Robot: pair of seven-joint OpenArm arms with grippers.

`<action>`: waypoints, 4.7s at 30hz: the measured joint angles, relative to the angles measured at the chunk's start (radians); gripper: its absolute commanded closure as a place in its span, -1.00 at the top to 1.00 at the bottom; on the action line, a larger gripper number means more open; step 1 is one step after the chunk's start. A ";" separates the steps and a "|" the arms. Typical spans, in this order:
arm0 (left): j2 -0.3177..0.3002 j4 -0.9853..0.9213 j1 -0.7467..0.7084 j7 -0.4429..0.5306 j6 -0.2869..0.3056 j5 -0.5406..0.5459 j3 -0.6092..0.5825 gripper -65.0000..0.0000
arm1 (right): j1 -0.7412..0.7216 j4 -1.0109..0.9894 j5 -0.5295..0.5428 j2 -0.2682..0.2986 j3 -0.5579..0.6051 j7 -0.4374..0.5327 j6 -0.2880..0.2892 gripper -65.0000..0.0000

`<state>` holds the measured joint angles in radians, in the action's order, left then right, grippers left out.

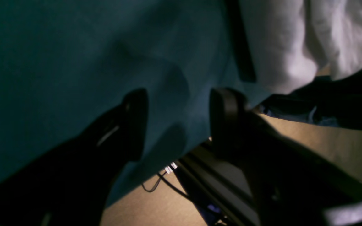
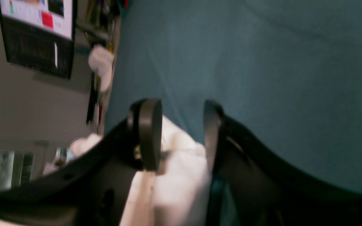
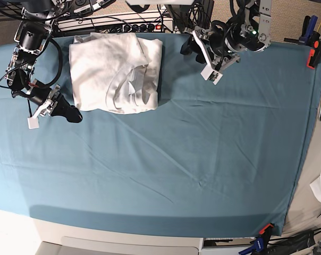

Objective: Fold the T-shirt properly
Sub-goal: 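Release the bundle and move both grippers away from it, then grasp the bundle sides with both grippers and straighten it, then release the bundle and pull the left gripper back from its side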

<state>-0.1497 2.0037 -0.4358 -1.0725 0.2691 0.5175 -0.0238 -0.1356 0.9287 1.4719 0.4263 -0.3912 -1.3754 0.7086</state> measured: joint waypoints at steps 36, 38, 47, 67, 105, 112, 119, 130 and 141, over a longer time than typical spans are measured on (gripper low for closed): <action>0.024 0.030 -0.049 0.010 -0.011 -0.025 0.000 0.00 | 0.125 0.285 -0.083 -0.016 0.006 -0.023 -0.013 -0.67; 0.037 0.030 -0.054 0.008 -0.011 -0.010 0.002 0.00 | 0.125 0.285 -0.086 -0.017 0.006 -0.027 -0.013 -0.98; 0.079 0.027 -0.068 0.035 -0.032 -0.013 -0.077 0.15 | 0.125 0.285 -0.087 -0.016 0.006 -0.027 -0.012 -1.00; 0.142 -0.004 -0.046 0.095 -0.072 -0.110 -0.225 0.31 | 0.125 0.285 -0.087 -0.016 0.006 -0.027 -0.012 -1.00; 0.141 -0.005 0.094 0.080 -0.094 -0.178 -0.225 -1.00 | 0.342 0.487 -0.138 -0.029 -0.123 -0.019 -0.012 -1.00; 0.139 -0.150 0.219 0.084 -0.093 -0.179 -0.224 -1.00 | 0.387 0.489 -0.109 -0.085 -0.126 -0.007 -0.013 -1.00; 0.138 -0.251 0.367 0.079 -0.093 -0.179 -0.225 -1.00 | 0.434 0.495 -0.069 -0.146 -0.130 0.003 -0.005 -1.00; 0.139 -0.294 0.491 0.080 -0.093 -0.172 -0.231 -1.00 | 0.516 0.595 -0.020 -0.185 -0.127 -0.017 -0.018 -1.00; 0.138 -0.386 0.615 0.098 -0.094 -0.177 -0.344 -1.00 | 0.548 0.734 -0.027 -0.302 -0.124 -0.035 -0.016 -1.00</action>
<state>-0.0113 1.6176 0.1791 -0.9741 0.1749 0.3408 -0.3676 0.4126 1.6630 1.4452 0.1242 -0.5152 -1.4101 0.6930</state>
